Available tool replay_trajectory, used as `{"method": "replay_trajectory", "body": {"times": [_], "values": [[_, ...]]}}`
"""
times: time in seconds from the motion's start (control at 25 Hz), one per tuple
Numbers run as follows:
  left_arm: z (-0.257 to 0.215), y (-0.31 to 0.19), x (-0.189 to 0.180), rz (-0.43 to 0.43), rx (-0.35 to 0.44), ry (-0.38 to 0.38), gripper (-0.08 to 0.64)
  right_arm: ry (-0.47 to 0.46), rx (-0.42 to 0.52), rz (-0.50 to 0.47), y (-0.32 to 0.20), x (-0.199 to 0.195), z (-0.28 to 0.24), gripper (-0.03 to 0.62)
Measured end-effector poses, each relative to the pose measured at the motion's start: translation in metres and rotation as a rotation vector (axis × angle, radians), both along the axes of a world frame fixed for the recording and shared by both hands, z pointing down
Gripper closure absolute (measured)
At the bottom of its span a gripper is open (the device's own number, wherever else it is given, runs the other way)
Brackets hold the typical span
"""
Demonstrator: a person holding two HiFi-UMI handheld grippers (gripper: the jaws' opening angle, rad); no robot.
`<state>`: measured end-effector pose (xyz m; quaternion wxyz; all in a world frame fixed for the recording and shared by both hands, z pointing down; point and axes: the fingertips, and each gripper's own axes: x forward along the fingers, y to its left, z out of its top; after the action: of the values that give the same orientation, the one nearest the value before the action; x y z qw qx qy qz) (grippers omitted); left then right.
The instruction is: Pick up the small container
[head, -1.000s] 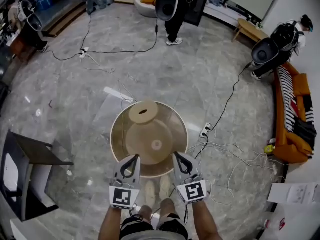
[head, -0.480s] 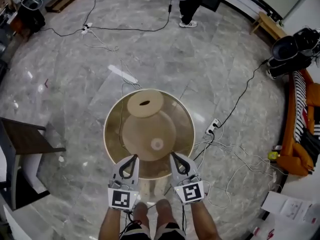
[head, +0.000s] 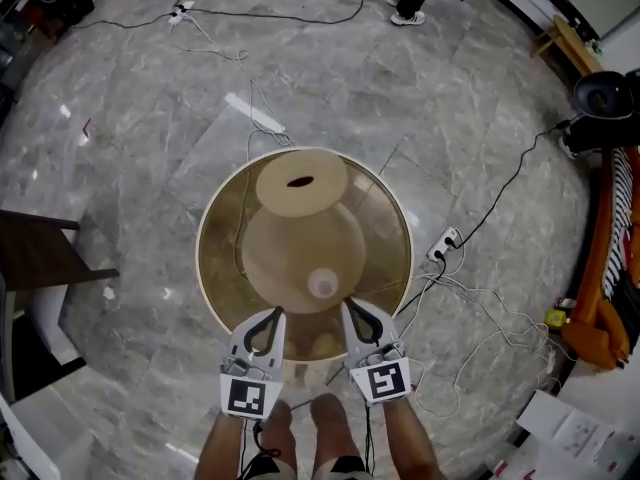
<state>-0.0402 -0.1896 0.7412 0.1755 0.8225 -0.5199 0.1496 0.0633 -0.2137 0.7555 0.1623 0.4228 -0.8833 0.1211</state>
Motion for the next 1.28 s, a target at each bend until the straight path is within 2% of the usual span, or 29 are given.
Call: {"method": "replay_trajectory", "body": {"times": [0.28, 0.56, 0.64, 0.68, 0.84, 1.28], "values": [[0.056, -0.005, 0.000, -0.014, -0.029, 0.012, 0.543, 0.014, -0.018, -0.029, 0.000, -0.002, 0.060, 0.592], [0.084, -0.010, 0.002, 0.001, -0.037, 0.003, 0.543, 0.014, -0.058, -0.050, 0.000, -0.006, 0.098, 0.591], [0.091, -0.009, -0.001, -0.002, -0.049, 0.003, 0.543, 0.010, -0.077, -0.062, 0.000, -0.011, 0.110, 0.482], [0.095, -0.009, -0.003, -0.004, -0.056, 0.002, 0.543, 0.014, -0.081, -0.064, 0.000, -0.012, 0.115, 0.480], [0.112, -0.010, -0.008, -0.012, -0.068, 0.002, 0.543, 0.027, -0.087, -0.075, -0.003, -0.019, 0.139, 0.373], [0.152, -0.010, -0.019, -0.020, -0.095, 0.000, 0.543, 0.045, -0.059, -0.089, -0.010, -0.037, 0.180, 0.360]]}}
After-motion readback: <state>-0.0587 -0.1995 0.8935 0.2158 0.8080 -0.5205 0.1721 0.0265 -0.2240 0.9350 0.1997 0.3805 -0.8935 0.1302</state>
